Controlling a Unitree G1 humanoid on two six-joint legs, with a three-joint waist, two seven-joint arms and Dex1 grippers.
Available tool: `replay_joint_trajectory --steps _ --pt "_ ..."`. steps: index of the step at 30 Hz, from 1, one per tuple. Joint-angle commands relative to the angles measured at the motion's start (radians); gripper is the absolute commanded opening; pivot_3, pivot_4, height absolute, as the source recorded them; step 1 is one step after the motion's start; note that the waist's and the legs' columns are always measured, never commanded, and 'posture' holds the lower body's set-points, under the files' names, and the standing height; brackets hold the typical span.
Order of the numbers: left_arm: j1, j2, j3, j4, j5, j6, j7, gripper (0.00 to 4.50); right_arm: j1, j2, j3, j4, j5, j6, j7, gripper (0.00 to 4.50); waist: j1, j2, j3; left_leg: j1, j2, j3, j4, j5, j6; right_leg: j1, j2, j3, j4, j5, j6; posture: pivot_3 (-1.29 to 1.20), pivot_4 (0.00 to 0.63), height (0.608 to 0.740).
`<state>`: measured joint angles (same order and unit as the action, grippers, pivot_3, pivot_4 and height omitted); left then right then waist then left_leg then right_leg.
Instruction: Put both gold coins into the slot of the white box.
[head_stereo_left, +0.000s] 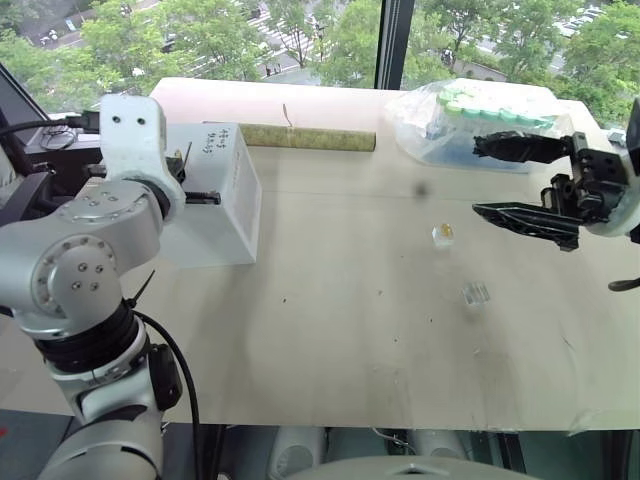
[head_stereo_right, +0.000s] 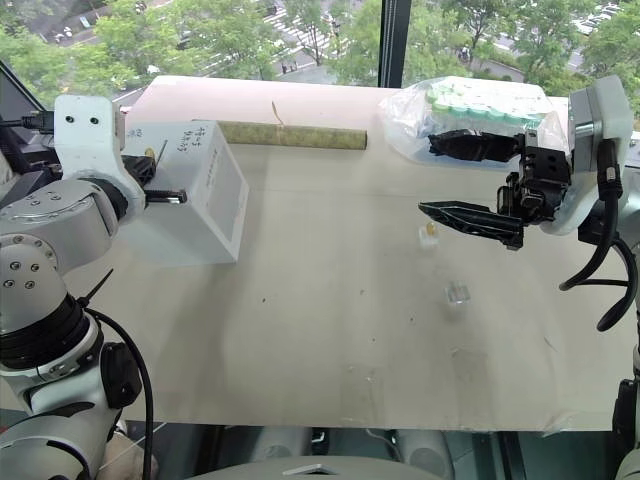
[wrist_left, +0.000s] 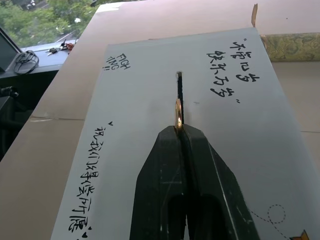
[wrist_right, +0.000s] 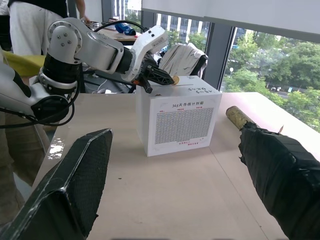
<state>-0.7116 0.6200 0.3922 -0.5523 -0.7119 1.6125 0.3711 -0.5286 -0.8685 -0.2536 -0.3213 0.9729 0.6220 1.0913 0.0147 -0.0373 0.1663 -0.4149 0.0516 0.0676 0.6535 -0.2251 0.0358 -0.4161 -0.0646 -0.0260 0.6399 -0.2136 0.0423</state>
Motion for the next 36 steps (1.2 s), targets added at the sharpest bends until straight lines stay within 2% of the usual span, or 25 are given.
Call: replay_joint_trajectory --steps 1,8,9,12,15,17,20,22,24,27,30,32,34,35,36 --pt "-0.013 0.009 0.009 0.011 -0.035 0.002 0.032 0.00 -0.010 -0.017 -0.036 -0.030 0.009 -0.003 0.001 4.37 0.000 0.000 0.000 0.000 0.000 0.000 0.000 0.000 0.000 0.000 0.000 0.000 0.000 0.000 0.000 0.00 0.150 0.740" --pt "-0.005 0.020 0.019 0.045 -0.074 0.002 0.099 0.00 -0.005 -0.022 -0.039 -0.027 0.003 -0.005 0.006 4.37 -0.001 0.000 0.000 0.000 -0.002 0.000 0.000 0.000 0.000 0.000 -0.001 0.000 0.000 0.000 -0.001 0.00 0.150 0.740" --pt "-0.005 0.044 0.006 0.051 -0.089 0.002 0.088 0.00 -0.004 -0.022 -0.039 -0.026 0.003 -0.006 0.006 4.37 -0.001 0.000 0.000 0.000 -0.002 0.000 0.000 0.000 0.000 0.000 -0.001 0.000 0.000 -0.001 -0.001 0.00 0.150 0.740" --pt "-0.011 0.047 0.015 0.045 -0.095 0.002 0.099 0.79 -0.001 -0.022 -0.041 -0.026 0.003 -0.006 0.006 4.50 -0.002 0.000 0.000 0.001 -0.002 0.000 0.000 0.000 0.000 0.000 -0.001 0.000 0.001 -0.002 -0.003 0.00 0.150 0.740" --pt "-0.017 0.034 0.046 0.005 -0.121 0.002 0.077 2.15 0.012 -0.025 -0.041 -0.033 -0.009 -0.006 -0.006 4.50 0.000 0.000 0.000 0.001 -0.002 0.000 0.000 0.000 0.000 0.000 -0.001 0.000 0.001 -0.002 -0.003 0.00 0.150 0.740" --pt "-0.012 0.054 0.087 -0.054 -0.160 0.002 -0.009 2.15 0.028 -0.034 -0.031 -0.038 -0.028 0.015 -0.038 4.50 0.002 0.000 0.000 0.000 -0.003 -0.001 0.000 0.000 0.000 0.000 -0.001 0.000 0.001 -0.002 -0.003 0.00 0.150 0.740" --pt "0.079 0.112 0.189 -0.160 -0.309 -0.168 -0.312 2.15 0.078 -0.028 0.042 -0.058 -0.185 0.042 -0.209 4.50 -0.003 -0.001 0.000 -0.001 -0.003 0.000 0.000 0.000 0.000 -0.001 -0.003 0.000 0.000 -0.002 -0.003 0.00 0.150 0.740" --pt "0.108 0.085 0.242 -0.135 -0.502 -0.228 -0.460 2.15 0.093 -0.014 0.080 -0.090 -0.199 0.116 -0.295 4.50 -0.003 -0.001 0.000 -0.001 -0.003 0.002 -0.001 0.002 -0.004 -0.002 -0.006 0.000 0.000 -0.002 -0.003 0.00 0.150 0.740" --pt "0.135 0.054 0.251 -0.137 -0.628 -0.296 -0.519 2.15 0.108 0.016 0.116 -0.120 -0.246 0.165 -0.401 4.50 0.000 0.000 0.000 -0.001 -0.002 0.002 -0.001 0.002 -0.004 -0.003 -0.006 0.000 0.001 -0.002 -0.004 0.00 0.150 0.740" --pt "0.226 0.098 0.130 -0.251 -0.589 -0.379 -0.682 2.15 0.123 0.023 0.222 -0.136 -0.413 0.211 -0.549 4.50 0.000 -0.001 0.000 -0.001 -0.004 0.001 0.000 0.001 -0.001 -0.003 -0.006 0.000 0.001 -0.002 -0.004 0.00 0.150 0.740" --pt "0.325 0.147 -0.007 -0.289 -0.444 -0.501 -0.830 2.15 0.104 0.129 0.243 -0.100 -0.432 0.341 -0.691 4.50 -0.001 -0.001 0.000 0.000 -0.006 0.003 0.000 0.001 0.000 -0.002 -0.006 0.001 0.001 -0.002 -0.004 0.00 0.150 0.740" --pt "0.380 0.158 -0.064 -0.275 -0.385 -0.577 -0.918 2.20 0.097 0.193 0.251 -0.072 -0.453 0.372 -0.740 4.01 -0.001 -0.001 0.000 0.000 -0.007 0.004 0.000 0.001 0.000 -0.002 -0.006 0.001 0.001 -0.002 -0.004 0.00 0.150 0.740" --pt "0.413 0.154 -0.107 -0.253 -0.324 -0.652 -0.973 2.20 0.087 0.251 0.240 -0.053 -0.465 0.403 -0.784 3.22 -0.001 0.000 0.000 -0.001 -0.007 0.004 0.000 0.001 0.000 -0.002 -0.005 0.001 0.001 -0.002 -0.004 0.00 0.150 0.740" --pt "0.420 0.150 -0.118 -0.237 -0.313 -0.675 -0.989 2.20 0.080 0.273 0.232 -0.047 -0.468 0.417 -0.800 2.60 -0.001 0.000 0.000 -0.001 -0.007 0.004 0.000 0.001 0.000 -0.002 -0.004 0.000 0.001 -0.002 -0.004 0.00 0.150 0.740" --pt "0.425 0.150 -0.126 -0.222 -0.306 -0.691 -1.004 2.20 0.072 0.294 0.223 -0.040 -0.469 0.432 -0.814 2.18 -0.001 0.000 0.000 -0.001 -0.007 0.004 0.000 0.001 0.000 -0.003 -0.004 0.000 0.001 -0.002 -0.004 0.00 0.150 0.740"
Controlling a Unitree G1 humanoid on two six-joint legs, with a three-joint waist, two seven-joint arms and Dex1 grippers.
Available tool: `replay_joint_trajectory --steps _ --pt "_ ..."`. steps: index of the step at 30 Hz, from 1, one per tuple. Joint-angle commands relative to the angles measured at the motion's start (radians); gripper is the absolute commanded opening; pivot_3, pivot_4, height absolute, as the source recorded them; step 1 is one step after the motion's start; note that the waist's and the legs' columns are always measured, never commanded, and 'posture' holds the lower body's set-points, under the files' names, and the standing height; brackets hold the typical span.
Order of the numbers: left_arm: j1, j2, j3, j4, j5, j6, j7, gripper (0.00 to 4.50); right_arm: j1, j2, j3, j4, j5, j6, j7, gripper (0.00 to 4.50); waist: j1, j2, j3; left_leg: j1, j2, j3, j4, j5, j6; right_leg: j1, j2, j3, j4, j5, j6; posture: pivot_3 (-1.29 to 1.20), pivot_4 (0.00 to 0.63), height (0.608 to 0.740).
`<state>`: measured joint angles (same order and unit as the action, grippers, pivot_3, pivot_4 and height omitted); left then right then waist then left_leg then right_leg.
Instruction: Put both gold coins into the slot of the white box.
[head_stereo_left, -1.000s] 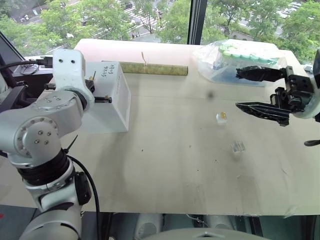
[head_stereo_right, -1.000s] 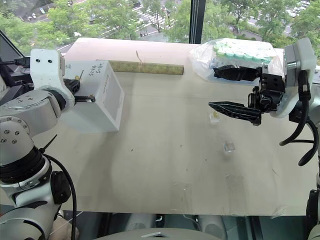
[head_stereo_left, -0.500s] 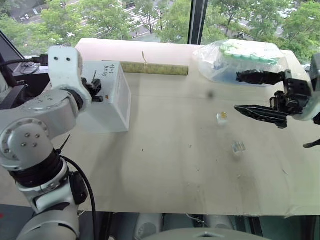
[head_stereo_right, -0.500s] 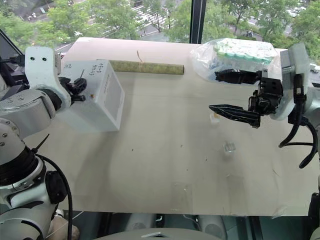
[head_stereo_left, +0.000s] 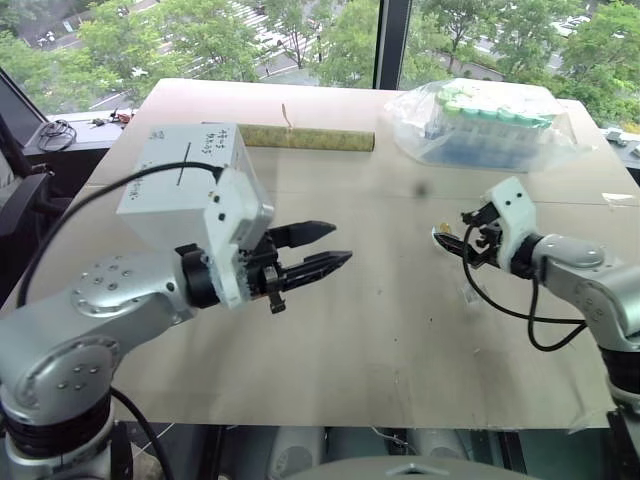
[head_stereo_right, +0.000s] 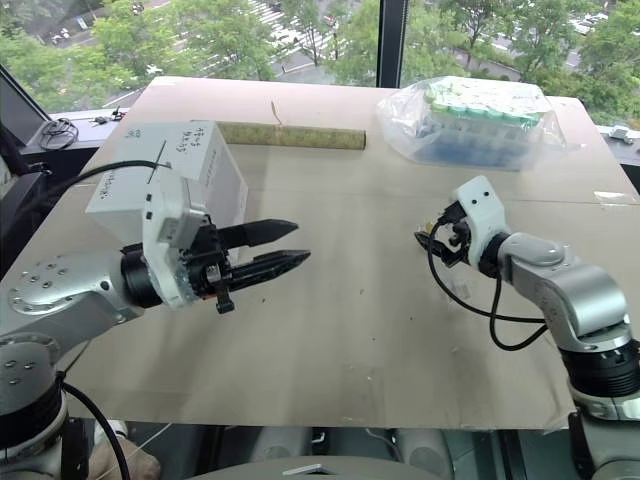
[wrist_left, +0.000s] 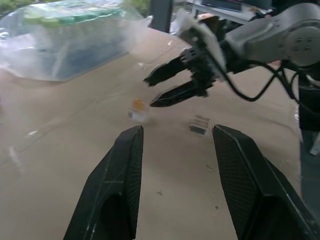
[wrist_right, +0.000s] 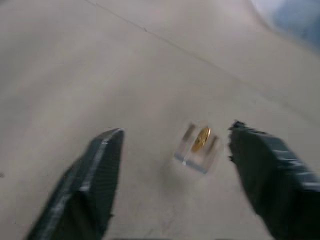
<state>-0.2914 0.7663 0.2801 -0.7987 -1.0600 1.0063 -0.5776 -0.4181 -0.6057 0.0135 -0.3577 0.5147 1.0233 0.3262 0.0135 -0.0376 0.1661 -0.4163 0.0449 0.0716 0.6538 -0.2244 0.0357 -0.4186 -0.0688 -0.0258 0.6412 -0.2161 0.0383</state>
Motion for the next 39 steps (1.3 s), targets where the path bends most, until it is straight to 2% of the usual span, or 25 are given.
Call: replay_joint_trajectory --steps 1,10,22,23,24,25,26,39 --pt "0.013 0.007 -0.018 0.037 0.057 -0.108 -0.075 2.20 -0.045 0.049 -0.050 0.005 -0.011 0.043 -0.058 2.18 0.000 0.000 0.000 0.000 0.000 0.000 0.000 0.000 0.000 0.000 0.000 0.000 0.000 0.000 0.000 0.00 0.150 0.740" --pt "0.049 0.024 -0.056 0.098 0.154 -0.215 -0.144 2.20 -0.092 0.111 -0.067 0.081 -0.054 0.079 -0.101 2.18 -0.002 0.000 0.000 -0.001 0.000 0.000 0.000 0.000 0.000 0.000 0.000 0.000 -0.001 0.000 0.000 0.00 0.150 0.740" --pt "0.070 0.025 -0.041 0.065 0.130 -0.209 -0.109 2.20 -0.129 0.118 -0.051 0.143 -0.082 0.081 -0.063 2.18 -0.002 0.000 0.000 -0.001 0.002 -0.001 -0.001 0.000 0.000 0.000 0.002 0.000 -0.001 0.000 0.001 0.00 0.150 0.740" --pt "0.071 0.028 -0.041 0.062 0.131 -0.208 -0.106 2.20 -0.131 0.120 -0.049 0.146 -0.083 0.081 -0.059 1.64 -0.002 0.000 0.000 -0.001 0.002 0.000 -0.001 0.000 0.000 0.000 0.003 0.000 -0.001 0.000 0.001 0.00 0.150 0.740" --pt "0.072 0.030 -0.041 0.059 0.132 -0.208 -0.104 2.20 -0.133 0.121 -0.048 0.149 -0.084 0.082 -0.055 1.36 -0.002 0.000 0.000 -0.001 0.002 0.000 -0.001 0.000 0.000 0.000 0.003 0.000 -0.001 0.000 0.001 0.00 0.150 0.740" --pt "0.073 0.032 -0.041 0.055 0.133 -0.208 -0.103 2.20 -0.134 0.122 -0.047 0.149 -0.085 0.082 -0.052 0.82 -0.002 0.000 0.000 -0.001 0.002 0.000 -0.001 0.000 0.000 0.000 0.003 0.000 -0.001 0.000 0.001 0.00 0.150 0.740" --pt "0.072 0.033 -0.039 0.048 0.128 -0.205 -0.098 2.20 -0.136 0.122 -0.045 0.151 -0.087 0.081 -0.050 0.46 -0.002 0.000 0.000 -0.001 0.002 0.000 -0.001 0.000 0.000 0.000 0.003 0.000 -0.001 0.000 0.000 0.00 0.150 0.740" --pt "0.048 0.042 -0.043 0.026 0.060 -0.188 -0.023 2.20 -0.151 0.127 -0.029 0.173 -0.117 0.084 -0.028 0.46 -0.002 0.001 0.000 -0.001 0.002 -0.001 -0.001 0.000 0.000 0.000 0.003 0.000 -0.001 0.000 0.001 0.00 0.150 0.740"
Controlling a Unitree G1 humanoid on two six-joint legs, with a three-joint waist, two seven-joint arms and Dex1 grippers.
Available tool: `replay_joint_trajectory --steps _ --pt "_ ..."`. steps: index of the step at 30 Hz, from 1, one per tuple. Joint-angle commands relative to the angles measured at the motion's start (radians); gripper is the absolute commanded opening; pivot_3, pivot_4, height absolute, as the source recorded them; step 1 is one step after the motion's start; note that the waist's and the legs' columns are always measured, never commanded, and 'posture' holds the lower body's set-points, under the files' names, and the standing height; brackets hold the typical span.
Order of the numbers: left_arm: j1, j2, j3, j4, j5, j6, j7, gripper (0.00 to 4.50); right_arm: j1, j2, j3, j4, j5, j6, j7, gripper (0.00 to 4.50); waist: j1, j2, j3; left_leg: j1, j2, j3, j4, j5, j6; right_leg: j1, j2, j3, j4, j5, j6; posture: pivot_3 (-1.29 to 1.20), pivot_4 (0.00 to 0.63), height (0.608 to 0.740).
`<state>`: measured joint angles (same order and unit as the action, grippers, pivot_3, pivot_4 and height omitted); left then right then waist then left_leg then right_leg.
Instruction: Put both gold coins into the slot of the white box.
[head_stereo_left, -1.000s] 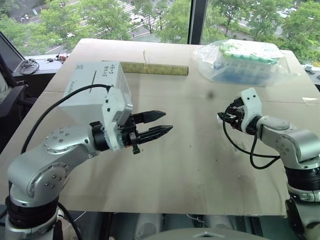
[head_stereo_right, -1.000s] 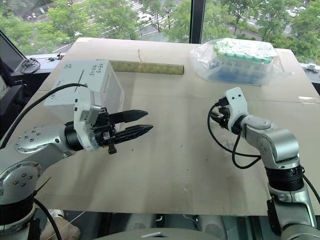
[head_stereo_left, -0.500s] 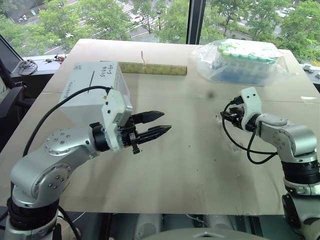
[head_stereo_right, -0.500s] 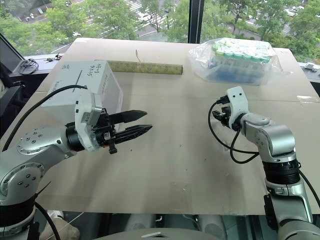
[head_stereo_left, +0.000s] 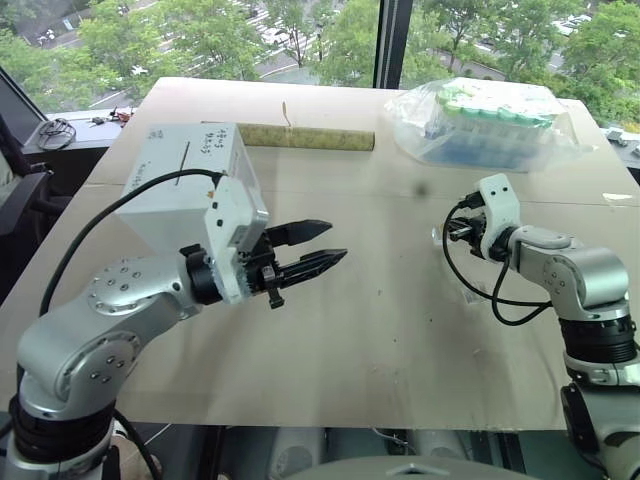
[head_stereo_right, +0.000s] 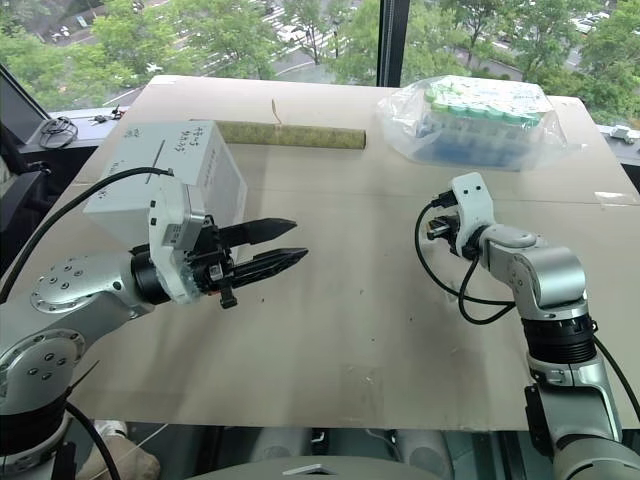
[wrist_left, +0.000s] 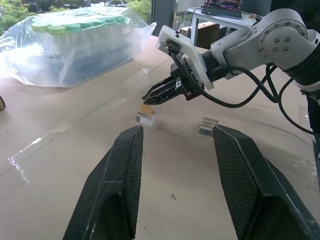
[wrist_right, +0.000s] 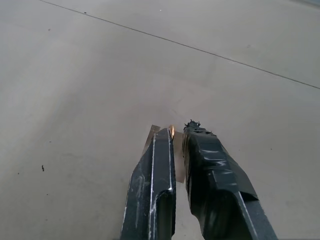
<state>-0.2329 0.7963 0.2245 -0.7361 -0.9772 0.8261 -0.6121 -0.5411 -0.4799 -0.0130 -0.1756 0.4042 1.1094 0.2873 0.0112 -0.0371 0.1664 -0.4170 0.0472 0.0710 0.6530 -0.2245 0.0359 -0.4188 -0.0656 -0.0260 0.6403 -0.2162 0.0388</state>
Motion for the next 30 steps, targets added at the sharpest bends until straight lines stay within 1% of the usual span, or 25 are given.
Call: replay_joint_trajectory --steps 1,18,30 --pt "-0.010 0.012 0.012 -0.038 -0.026 -0.008 0.016 2.20 -0.028 0.002 -0.002 -0.008 -0.009 -0.002 0.013 0.46 0.000 0.000 0.000 0.000 0.000 0.000 0.000 0.000 0.000 0.000 0.000 0.000 0.000 0.000 0.000 0.00 0.150 0.740" --pt "-0.014 0.026 0.007 -0.034 -0.052 -0.014 0.040 2.20 -0.032 0.020 0.001 0.000 -0.022 0.031 0.024 0.46 0.000 0.000 0.000 0.000 0.000 0.000 0.000 0.000 0.000 0.000 0.000 0.000 0.000 0.000 0.000 0.00 0.150 0.740" --pt "-0.019 0.022 0.000 -0.035 -0.047 -0.018 0.051 2.20 -0.029 0.006 0.012 0.002 -0.024 0.043 0.057 0.46 0.000 0.000 0.000 0.000 0.000 0.000 0.000 0.000 0.000 0.000 0.000 0.000 0.000 0.000 0.000 0.00 0.150 0.740"
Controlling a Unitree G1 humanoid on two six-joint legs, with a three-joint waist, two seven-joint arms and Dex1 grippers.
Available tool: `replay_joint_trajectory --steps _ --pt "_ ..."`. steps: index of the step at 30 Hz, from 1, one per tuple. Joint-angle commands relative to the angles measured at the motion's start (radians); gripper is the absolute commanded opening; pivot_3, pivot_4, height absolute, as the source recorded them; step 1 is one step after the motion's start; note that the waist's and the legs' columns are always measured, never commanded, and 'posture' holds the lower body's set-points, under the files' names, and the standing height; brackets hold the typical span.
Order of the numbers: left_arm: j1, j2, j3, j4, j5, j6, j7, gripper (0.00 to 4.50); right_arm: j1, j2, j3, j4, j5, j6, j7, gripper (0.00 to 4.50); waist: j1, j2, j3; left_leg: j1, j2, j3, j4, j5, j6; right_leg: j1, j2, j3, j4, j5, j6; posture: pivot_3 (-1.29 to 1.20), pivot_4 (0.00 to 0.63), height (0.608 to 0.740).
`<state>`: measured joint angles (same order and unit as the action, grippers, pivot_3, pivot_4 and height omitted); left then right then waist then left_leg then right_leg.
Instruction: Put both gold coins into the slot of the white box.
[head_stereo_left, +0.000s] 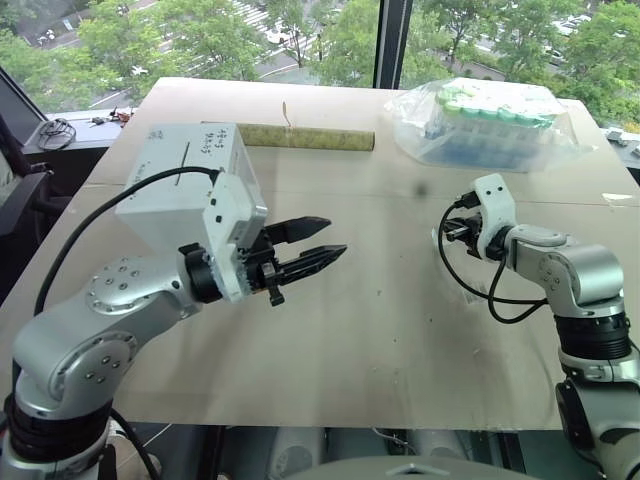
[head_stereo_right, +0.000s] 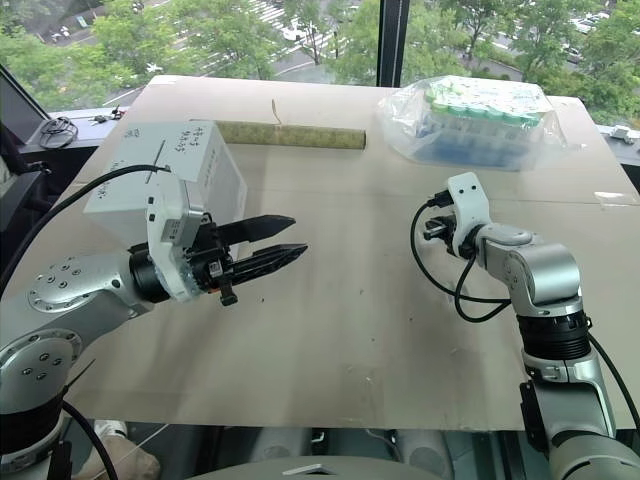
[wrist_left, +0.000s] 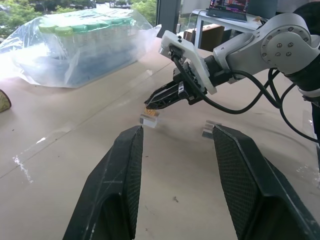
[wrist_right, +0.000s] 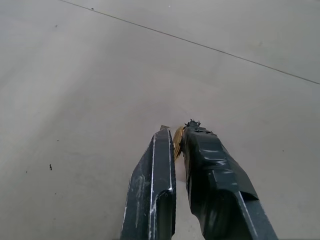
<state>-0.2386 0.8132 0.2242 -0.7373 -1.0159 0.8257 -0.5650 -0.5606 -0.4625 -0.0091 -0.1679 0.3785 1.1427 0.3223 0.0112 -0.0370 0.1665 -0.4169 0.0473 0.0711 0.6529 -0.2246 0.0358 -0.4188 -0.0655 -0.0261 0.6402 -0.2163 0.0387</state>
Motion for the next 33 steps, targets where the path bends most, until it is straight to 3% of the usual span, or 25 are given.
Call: replay_joint_trajectory --steps 1,33 --pt "-0.012 0.004 -0.001 -0.035 -0.007 -0.019 0.005 2.20 -0.007 -0.019 0.016 -0.007 -0.003 0.002 0.030 0.46 0.000 0.000 0.000 0.000 0.000 0.000 0.000 0.000 0.000 0.000 0.000 0.000 0.000 0.000 0.000 0.00 0.150 0.740" --pt "0.018 -0.002 -0.010 -0.038 0.021 -0.056 -0.006 2.20 -0.006 0.007 -0.001 0.014 -0.041 -0.010 0.035 0.46 0.000 0.000 0.000 0.000 0.000 0.000 0.000 0.000 0.000 0.000 0.000 0.000 0.000 0.000 0.000 0.00 0.150 0.740"
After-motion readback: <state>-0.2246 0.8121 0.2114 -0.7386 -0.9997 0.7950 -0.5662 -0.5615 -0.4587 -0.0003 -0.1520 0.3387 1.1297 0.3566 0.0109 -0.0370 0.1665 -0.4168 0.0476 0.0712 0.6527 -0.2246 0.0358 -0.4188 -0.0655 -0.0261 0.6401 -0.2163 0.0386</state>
